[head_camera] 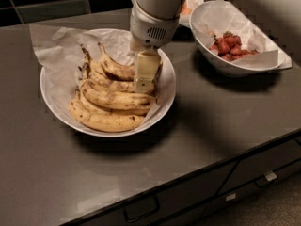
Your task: Pick banana from white bowl
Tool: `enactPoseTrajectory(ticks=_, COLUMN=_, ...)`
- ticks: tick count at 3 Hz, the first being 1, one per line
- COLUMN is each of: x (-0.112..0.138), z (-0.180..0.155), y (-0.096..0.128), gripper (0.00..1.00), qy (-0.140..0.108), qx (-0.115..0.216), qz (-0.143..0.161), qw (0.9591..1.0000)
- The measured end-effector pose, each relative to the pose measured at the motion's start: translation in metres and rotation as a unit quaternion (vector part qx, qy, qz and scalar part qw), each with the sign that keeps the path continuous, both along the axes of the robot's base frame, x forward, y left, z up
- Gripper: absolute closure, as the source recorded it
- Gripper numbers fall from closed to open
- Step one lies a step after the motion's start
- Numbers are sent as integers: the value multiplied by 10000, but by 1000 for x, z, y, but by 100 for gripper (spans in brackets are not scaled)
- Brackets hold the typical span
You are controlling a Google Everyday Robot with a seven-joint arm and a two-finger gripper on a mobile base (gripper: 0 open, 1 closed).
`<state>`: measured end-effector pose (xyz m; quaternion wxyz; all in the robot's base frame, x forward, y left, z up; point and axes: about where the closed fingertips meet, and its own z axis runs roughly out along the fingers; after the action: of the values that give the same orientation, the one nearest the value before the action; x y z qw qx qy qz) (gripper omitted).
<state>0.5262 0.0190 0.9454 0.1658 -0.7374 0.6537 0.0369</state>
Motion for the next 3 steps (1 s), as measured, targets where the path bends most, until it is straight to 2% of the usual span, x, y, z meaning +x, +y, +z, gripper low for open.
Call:
enactPoseTrajectory(ticks=1, x=-3, z=-6, y=15, gripper=33, qy=68, qx=15, qz=112, qw=9999)
enactPoseTrajectory(ticks=2, x=-3, z=-6, y=15, gripper=18, qy=67, qx=16, qz=114, qw=9999)
enactPoseTrajectory(ticks=3, x=13, z=-4, y=18, gripper=21, qy=154, qx=62, qz=198, qw=9997)
